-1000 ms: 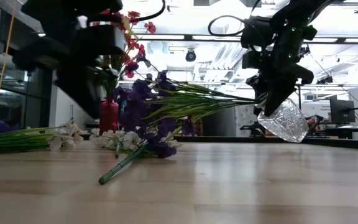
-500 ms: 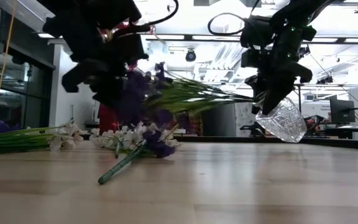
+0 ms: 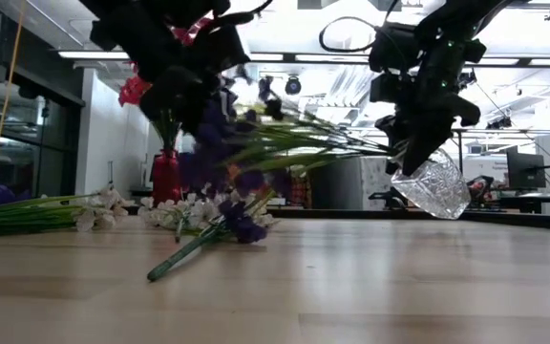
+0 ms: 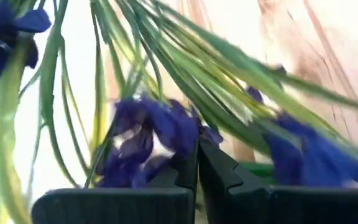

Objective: Sort flowers into vase by color
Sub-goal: Adjust the transparent vase

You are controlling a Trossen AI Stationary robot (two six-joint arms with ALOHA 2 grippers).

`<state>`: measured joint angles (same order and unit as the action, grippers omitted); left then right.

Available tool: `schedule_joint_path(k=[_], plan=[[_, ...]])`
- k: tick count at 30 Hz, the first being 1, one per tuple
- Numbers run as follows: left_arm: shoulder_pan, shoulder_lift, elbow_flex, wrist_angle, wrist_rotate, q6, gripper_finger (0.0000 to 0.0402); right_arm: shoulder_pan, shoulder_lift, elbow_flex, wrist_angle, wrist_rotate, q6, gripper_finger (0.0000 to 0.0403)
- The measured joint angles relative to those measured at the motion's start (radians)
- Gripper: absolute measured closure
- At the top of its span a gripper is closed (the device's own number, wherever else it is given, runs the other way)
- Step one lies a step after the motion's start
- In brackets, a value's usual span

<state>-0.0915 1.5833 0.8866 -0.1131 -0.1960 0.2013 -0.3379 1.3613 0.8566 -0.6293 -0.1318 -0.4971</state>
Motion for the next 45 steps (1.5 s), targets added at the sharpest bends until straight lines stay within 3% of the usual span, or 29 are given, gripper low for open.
schedule_joint_path(k=[5,9,12,17,24,27,31,37,45], plan=[[0.016,0.0,0.025,-0.018,0.0,0.029,0.0402,0.031,0.0,0.0,0.032,-0.004,0.0,0.0234],[0.023,-0.037,0.054,-0.192,-0.055,0.053,0.0402,0.032,0.0,0.0,0.027,0.01,0.0,0.0234],[0.034,-0.099,0.059,-0.219,-0.075,0.074,0.0402,0.03,0.0,0.0,0.037,0.012,0.0,0.0234],[0.053,-0.201,0.062,-0.243,-0.047,0.06,0.0402,0.031,0.0,0.0,0.049,0.011,0.0,0.0234],[0.034,-0.381,0.061,-0.575,-0.004,-0.065,0.0402,0.031,0.0,0.0,0.044,0.011,0.0,0.0234],[0.02,-0.419,0.06,-0.677,0.094,-0.158,0.0402,0.031,0.0,0.0,0.043,0.011,0.0,0.0234],[-0.027,-0.398,0.015,-0.647,0.184,-0.225,0.0402,0.03,0.0,0.0,0.043,0.012,0.0,0.0234],[-0.091,-0.274,-0.043,-0.391,0.282,-0.227,0.0402,0.03,0.0,0.0,0.043,0.012,0.0,0.0234],[-0.083,-0.07,-0.046,-0.317,0.267,-0.095,0.0402,0.03,0.0,0.0,0.043,0.012,0.0,0.0234]])
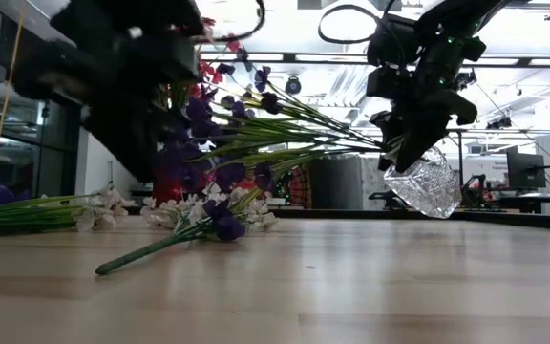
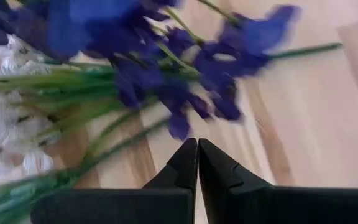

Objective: Sort flowers into vase by color
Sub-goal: Adjust the transparent vase

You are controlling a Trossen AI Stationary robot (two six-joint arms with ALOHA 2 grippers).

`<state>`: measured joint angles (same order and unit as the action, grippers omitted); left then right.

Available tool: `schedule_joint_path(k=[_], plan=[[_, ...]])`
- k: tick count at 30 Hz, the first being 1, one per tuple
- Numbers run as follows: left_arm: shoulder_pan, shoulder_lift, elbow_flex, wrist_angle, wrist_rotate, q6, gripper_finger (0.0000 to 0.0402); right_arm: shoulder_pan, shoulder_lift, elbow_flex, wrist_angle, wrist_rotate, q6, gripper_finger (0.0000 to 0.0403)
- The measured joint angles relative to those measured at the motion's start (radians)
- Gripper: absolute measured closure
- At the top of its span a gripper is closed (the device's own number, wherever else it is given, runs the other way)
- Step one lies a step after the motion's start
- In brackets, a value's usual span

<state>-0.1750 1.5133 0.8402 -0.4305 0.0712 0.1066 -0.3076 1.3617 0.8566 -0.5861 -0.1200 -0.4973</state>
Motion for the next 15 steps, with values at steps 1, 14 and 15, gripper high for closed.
schedule_joint_path(k=[1,14,15], plan=[[0.0,0.018,0.0,0.031,-0.007,0.002,0.0402,0.0,0.0,0.0,0.0,0.0,0.0,0.0234],[0.03,0.093,0.001,0.283,-0.123,0.063,0.0402,0.001,0.0,0.0,0.003,0.003,0.0,0.0234],[0.037,0.093,0.001,0.291,-0.145,0.064,0.0402,0.003,0.0,0.0,0.004,0.003,0.0,0.0234]])
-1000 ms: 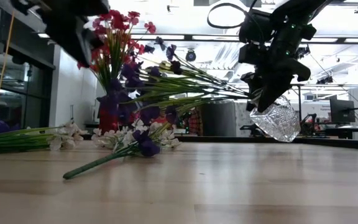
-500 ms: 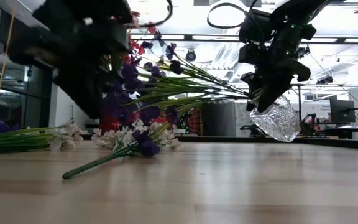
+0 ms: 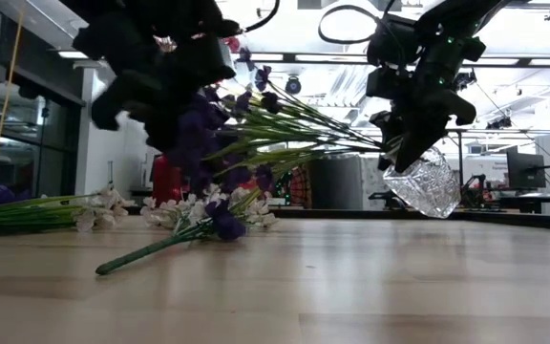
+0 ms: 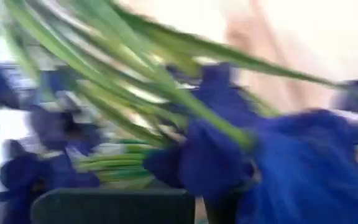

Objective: Sort flowers into vase by color
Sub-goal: Adjust the transparent vase

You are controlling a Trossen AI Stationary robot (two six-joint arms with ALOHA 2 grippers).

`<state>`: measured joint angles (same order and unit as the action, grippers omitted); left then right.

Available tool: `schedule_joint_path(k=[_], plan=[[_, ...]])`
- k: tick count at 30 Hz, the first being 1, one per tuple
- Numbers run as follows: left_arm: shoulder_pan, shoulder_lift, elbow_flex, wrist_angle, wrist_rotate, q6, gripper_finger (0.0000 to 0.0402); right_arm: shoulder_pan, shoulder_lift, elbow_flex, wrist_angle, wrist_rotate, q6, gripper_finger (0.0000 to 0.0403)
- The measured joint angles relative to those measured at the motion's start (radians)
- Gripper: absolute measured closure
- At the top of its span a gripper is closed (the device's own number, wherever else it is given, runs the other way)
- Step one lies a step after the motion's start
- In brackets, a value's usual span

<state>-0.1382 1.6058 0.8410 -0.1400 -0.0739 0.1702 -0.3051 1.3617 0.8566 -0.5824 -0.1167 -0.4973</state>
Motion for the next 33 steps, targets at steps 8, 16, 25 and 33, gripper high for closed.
schedule_joint_path(k=[8,16,25,33], plan=[[0.086,-0.041,0.022,0.03,-0.041,0.025,0.0402,0.012,0.0,0.0,0.034,-0.093,0.07,0.0234],[0.151,-0.063,0.101,0.022,-0.041,0.141,0.0402,0.012,0.0,0.0,0.128,-0.098,0.105,0.0234],[0.2,-0.063,0.28,-0.084,-0.041,0.271,0.0402,0.03,0.0,0.0,0.218,-0.048,0.115,0.0234],[0.24,-0.063,0.418,-0.137,-0.041,0.398,0.0402,0.031,0.0,0.0,0.397,-0.044,0.17,0.0234]])
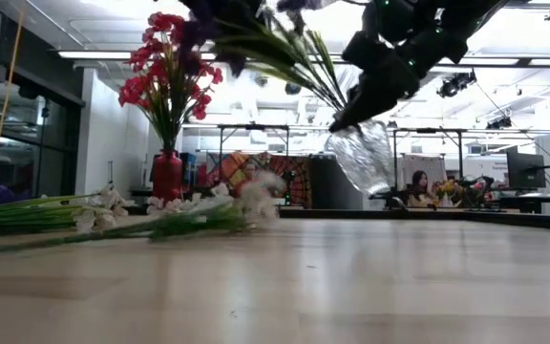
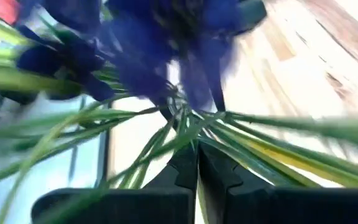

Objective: Sort flowers into vase by color
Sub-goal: Adjust the transparent vase

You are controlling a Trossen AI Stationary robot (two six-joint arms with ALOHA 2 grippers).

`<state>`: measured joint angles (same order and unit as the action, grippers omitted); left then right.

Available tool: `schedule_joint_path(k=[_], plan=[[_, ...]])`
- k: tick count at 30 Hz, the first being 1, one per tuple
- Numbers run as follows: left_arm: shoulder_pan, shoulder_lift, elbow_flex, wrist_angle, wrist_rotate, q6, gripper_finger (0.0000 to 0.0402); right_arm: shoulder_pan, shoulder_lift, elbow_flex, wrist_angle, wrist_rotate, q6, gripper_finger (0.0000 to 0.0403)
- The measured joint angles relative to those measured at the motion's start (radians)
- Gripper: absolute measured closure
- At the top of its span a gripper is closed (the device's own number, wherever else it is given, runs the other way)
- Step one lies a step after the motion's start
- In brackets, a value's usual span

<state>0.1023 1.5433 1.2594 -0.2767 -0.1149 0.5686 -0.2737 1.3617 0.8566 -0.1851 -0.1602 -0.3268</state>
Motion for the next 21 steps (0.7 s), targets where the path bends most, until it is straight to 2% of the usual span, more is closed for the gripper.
schedule_joint_path(k=[18,21], plan=[[0.042,0.016,0.278,-0.022,0.0,0.15,0.0402,0.0,0.0,0.0,0.294,0.004,0.094,0.0234],[0.043,0.016,0.352,-0.081,-0.013,0.147,0.0402,0.0,0.0,0.0,0.315,0.032,0.092,0.0234]])
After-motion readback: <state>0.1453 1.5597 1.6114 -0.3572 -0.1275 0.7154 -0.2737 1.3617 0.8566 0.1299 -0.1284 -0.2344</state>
